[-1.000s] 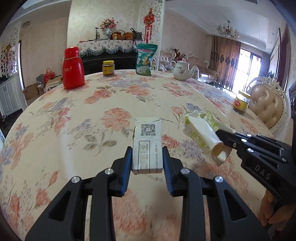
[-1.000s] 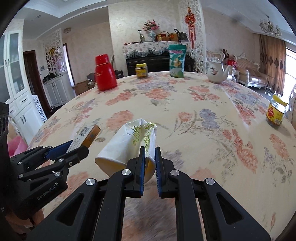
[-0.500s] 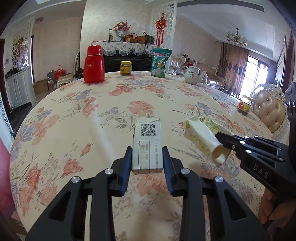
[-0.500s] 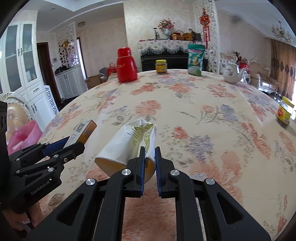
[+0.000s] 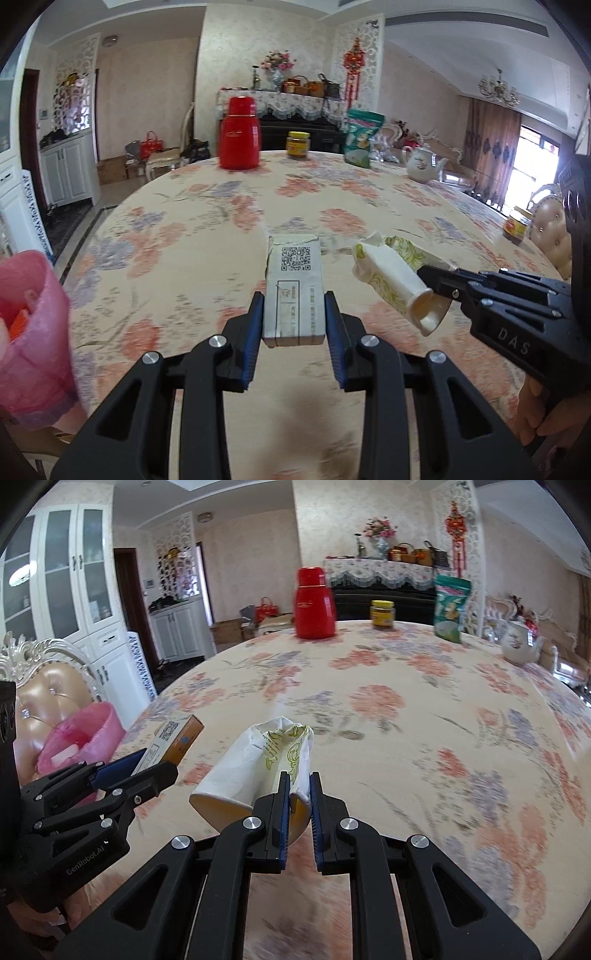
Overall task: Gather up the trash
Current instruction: 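Carry the white box and paper wrapper to the pink bin with both tools, then open both tools over the pink bin to drop the items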
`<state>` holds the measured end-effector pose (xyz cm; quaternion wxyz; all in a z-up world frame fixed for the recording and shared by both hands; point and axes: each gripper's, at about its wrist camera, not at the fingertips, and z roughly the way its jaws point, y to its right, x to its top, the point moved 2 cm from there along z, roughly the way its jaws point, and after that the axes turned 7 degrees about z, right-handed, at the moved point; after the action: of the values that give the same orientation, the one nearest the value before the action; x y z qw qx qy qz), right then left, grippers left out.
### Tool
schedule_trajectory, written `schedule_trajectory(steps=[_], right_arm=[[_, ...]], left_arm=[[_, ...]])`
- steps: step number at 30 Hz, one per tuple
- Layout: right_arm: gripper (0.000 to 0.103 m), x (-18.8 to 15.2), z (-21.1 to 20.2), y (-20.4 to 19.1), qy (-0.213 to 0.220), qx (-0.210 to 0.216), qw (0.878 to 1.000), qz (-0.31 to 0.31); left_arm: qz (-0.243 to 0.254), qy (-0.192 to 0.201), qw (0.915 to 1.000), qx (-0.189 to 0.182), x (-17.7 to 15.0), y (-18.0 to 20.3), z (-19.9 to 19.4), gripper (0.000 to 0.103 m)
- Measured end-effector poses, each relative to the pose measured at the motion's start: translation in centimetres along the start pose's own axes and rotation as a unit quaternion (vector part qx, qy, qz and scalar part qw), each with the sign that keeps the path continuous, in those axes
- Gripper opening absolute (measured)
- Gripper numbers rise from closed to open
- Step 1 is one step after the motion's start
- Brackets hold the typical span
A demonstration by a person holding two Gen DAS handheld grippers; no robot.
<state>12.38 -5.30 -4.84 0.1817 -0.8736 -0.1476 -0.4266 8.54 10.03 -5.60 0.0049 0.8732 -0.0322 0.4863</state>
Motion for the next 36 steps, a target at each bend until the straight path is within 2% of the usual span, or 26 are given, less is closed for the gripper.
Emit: schedule_trajectory(steps=[11,19,23,25,30,33,35,36], right_arm=[[0.013,0.7,4.3,-9.1,-0.028,0.071,0.995,-0.058],[0.013,1.4,6.8,-16.1,-0.049,0.132,0.985,-0.095],[0.013,1.8,8.2,-20.2,-0.063,0.17,0.977,-0.115],[0.013,2.3,9.0,-22.7,-0.068,0.189,0.971,-0.127],[0.013,2.9,11.4,-29.1,-0.072,0.23,0.958,-0.156],[0.014,2.8,13.1,-31.3,-0.079,0.242,0.954,-0.159],[0.016,2.9,14.5,-32.4,-0.087,0.252,0.952,-0.151],[0.021,2.8,15.2,-32.9,-0.095,0.262,0.948,-0.154]], left_arm=[[-0.05,0.0,0.9971,0.057,-1.7,-8.6,-2.4,0.031],[-0.085,0.022,0.9896,0.114,-2.8,-15.0,-6.4,0.031],[-0.108,0.025,0.9805,0.162,-3.9,-19.6,-8.8,0.031],[-0.126,0.026,0.973,0.192,-4.3,-22.6,-9.9,0.031],[-0.156,0.016,0.9589,0.236,-5.0,-28.2,-11.1,0.031],[-0.169,0.008,0.9532,0.251,-5.6,-30.5,-11.1,0.032],[-0.171,0.0,0.9494,0.263,-6.1,-31.8,-11.1,0.035],[-0.172,-0.006,0.9464,0.273,-6.4,-32.2,-11.0,0.04]])
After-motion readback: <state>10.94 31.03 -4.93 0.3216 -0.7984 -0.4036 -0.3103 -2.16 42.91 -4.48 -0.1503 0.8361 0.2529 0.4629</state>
